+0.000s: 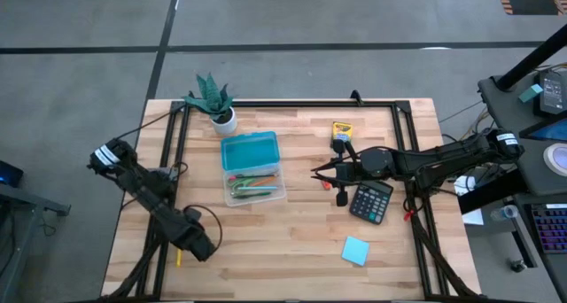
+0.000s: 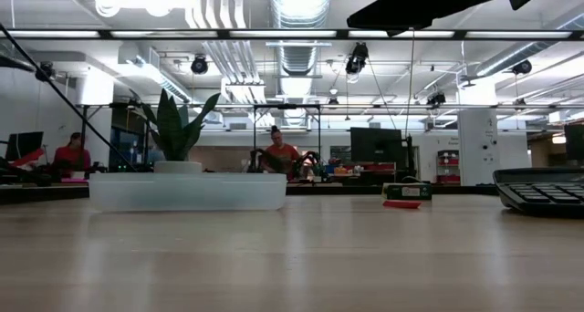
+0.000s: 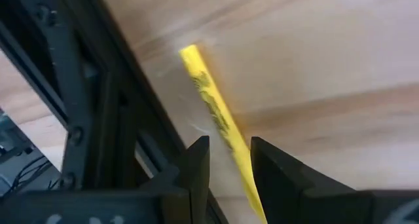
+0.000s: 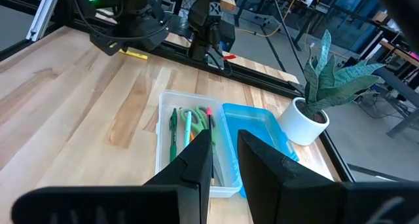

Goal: Pack school essentials
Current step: Put the yellow pen into the blue supply box, then put the orange eraser into the blue supply box

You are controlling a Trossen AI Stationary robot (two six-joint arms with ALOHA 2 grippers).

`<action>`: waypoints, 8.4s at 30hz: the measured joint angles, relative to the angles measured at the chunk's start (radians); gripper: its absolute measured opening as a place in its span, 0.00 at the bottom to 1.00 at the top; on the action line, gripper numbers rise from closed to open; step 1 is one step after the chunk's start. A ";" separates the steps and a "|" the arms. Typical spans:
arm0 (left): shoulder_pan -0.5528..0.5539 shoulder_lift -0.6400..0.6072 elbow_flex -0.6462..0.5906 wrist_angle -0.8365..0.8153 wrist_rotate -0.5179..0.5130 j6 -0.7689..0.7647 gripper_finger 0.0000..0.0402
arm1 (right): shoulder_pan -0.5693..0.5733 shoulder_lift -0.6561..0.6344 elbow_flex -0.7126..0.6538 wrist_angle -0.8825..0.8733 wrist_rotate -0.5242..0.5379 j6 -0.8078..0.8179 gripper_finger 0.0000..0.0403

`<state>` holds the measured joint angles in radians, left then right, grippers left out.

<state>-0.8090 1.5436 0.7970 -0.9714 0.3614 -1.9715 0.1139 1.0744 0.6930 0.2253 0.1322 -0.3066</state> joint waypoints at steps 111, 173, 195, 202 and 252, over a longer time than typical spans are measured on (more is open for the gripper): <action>-0.066 0.070 -0.002 0.219 -0.177 0.304 0.15 | 0.000 0.001 0.000 -0.011 0.001 0.019 0.16; 0.805 0.071 0.305 0.292 -0.684 1.955 0.03 | 0.000 -0.234 -0.052 -0.430 0.001 0.247 0.16; 0.807 0.072 0.283 0.320 -0.684 1.900 0.19 | 0.000 -0.234 -0.055 -0.430 0.001 0.247 0.16; 0.802 0.072 0.283 0.320 -0.684 1.896 0.19 | 0.000 -0.233 -0.055 -0.430 0.001 0.245 0.16; 0.641 -0.410 -0.205 1.435 -0.738 2.423 0.19 | -0.025 0.327 0.221 -0.578 0.127 0.897 0.16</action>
<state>-0.1677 1.1335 0.5918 0.4632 -0.3764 0.4515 0.0893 1.4010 0.9138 -0.3523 0.2587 0.5901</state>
